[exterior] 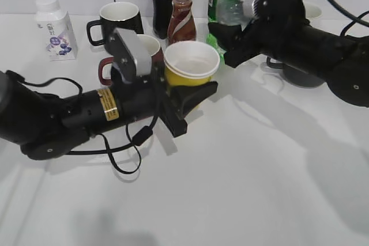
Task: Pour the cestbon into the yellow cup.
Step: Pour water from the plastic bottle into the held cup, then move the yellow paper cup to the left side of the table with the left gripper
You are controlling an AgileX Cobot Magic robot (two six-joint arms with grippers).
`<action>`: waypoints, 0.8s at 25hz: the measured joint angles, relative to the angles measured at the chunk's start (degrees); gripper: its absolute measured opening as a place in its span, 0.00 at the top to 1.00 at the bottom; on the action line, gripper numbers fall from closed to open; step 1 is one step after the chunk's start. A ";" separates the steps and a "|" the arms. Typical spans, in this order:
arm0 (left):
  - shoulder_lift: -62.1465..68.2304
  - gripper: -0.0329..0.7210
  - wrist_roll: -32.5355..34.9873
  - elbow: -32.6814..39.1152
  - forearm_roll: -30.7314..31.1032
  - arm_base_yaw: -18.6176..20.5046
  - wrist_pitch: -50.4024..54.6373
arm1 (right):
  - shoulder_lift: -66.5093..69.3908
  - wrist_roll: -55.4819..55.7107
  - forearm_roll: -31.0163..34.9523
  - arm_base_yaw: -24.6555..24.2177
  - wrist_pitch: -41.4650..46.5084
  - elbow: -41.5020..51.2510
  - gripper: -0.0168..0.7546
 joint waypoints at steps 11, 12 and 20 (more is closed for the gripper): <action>-5.94 0.48 0.00 6.01 0.11 6.01 -0.15 | 0.13 8.28 7.62 0.00 1.93 0.00 0.35; -6.82 0.48 0.00 7.08 -0.16 6.99 -0.15 | 0.17 8.66 7.61 0.00 1.98 0.00 0.35; -14.71 0.48 0.00 13.71 -4.58 15.83 -0.14 | 0.61 10.59 7.87 0.00 2.54 0.00 0.35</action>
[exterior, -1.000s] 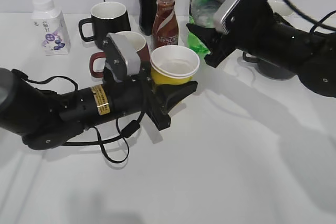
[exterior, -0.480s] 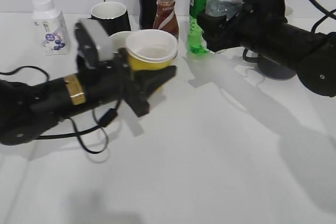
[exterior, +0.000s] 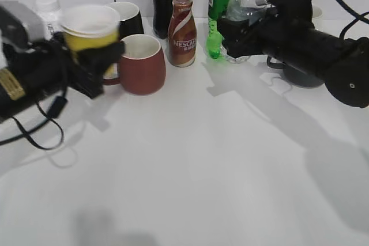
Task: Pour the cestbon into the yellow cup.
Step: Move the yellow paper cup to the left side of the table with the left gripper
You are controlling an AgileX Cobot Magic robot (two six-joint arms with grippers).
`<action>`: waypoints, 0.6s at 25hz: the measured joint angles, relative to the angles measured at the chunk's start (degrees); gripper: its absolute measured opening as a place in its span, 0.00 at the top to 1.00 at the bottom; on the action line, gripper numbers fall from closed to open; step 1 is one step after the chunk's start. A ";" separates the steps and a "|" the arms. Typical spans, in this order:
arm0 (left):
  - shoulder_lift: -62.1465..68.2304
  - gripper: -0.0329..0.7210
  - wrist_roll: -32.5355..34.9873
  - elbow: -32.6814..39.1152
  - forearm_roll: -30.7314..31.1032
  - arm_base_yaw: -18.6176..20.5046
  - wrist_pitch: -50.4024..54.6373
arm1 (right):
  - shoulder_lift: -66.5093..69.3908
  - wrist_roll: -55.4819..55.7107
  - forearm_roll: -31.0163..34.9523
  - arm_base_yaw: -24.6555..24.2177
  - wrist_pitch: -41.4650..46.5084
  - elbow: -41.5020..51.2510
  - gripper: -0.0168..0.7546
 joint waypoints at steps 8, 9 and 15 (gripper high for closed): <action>-0.91 0.48 0.00 0.11 -4.59 6.49 -0.04 | 0.00 0.19 0.78 0.00 3.38 0.00 0.35; -0.85 0.48 0.00 0.11 -5.82 6.90 -0.04 | 0.00 0.26 0.78 0.00 3.38 0.00 0.35; 2.77 0.48 2.15 0.06 -12.02 7.25 -0.19 | 0.00 0.37 0.86 0.00 3.42 0.00 0.35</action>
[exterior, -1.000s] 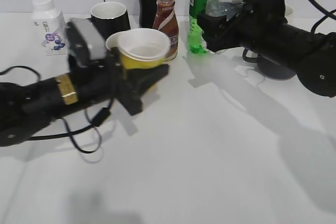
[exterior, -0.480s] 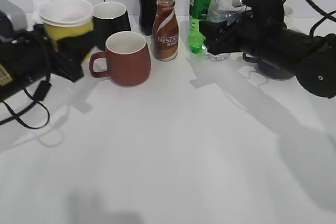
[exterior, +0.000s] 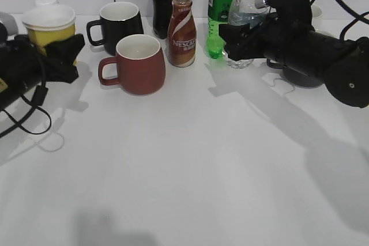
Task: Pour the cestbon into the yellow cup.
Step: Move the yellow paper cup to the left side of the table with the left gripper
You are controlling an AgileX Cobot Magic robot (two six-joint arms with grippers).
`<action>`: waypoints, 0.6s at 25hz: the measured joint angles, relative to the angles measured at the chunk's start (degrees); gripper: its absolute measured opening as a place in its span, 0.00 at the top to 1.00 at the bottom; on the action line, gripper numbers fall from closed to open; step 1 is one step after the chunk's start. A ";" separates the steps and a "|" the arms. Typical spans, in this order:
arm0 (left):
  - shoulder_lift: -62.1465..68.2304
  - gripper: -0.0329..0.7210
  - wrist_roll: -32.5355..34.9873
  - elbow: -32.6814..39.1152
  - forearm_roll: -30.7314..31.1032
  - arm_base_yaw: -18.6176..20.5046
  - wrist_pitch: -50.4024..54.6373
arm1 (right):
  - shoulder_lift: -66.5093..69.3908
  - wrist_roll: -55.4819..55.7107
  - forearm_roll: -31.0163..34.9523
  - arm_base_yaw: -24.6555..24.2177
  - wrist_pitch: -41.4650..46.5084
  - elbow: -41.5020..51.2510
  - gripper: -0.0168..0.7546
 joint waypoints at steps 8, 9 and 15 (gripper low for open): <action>7.94 0.48 2.67 -3.93 -6.09 0.00 0.07 | 0.00 0.05 0.00 0.00 0.90 0.00 0.35; 9.05 0.48 2.76 -4.65 -6.30 0.00 0.07 | 0.00 0.05 0.00 0.00 0.90 0.00 0.35; 15.08 0.48 2.88 -9.81 -6.56 0.00 0.07 | 0.00 -0.25 0.00 0.00 1.03 0.00 0.35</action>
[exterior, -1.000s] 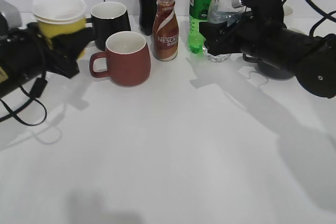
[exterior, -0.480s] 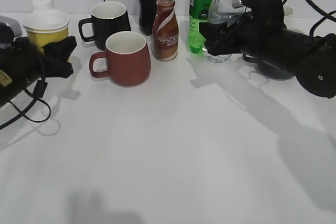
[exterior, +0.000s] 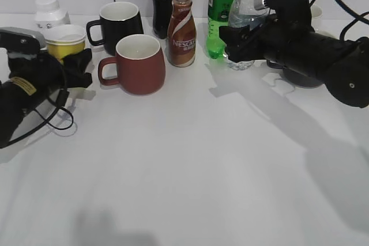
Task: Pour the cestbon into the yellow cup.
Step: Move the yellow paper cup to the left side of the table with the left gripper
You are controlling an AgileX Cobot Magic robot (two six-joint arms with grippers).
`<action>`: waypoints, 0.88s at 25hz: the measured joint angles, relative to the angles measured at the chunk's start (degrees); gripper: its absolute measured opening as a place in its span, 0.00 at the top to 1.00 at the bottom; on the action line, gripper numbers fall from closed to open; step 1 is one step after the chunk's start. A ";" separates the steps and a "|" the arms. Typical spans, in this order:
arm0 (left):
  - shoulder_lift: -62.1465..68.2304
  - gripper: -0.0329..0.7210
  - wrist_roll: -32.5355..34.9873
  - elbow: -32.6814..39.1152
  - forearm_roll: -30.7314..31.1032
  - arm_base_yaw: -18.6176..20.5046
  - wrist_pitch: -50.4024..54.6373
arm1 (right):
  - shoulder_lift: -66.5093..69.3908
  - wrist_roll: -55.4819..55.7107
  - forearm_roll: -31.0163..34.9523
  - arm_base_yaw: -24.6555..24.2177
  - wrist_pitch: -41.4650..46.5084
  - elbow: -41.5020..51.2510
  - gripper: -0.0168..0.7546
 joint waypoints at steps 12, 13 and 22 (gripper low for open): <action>4.14 0.47 0.36 -2.33 -0.05 0.00 -0.55 | 0.00 -1.70 0.00 0.00 0.19 0.00 0.35; 4.14 0.46 0.36 -2.33 -0.05 0.00 -0.59 | 0.00 -1.75 0.00 0.00 0.19 0.00 0.35; 4.14 0.40 0.36 -2.33 0.20 0.00 -0.54 | 0.00 -2.09 0.00 0.00 0.25 0.00 0.35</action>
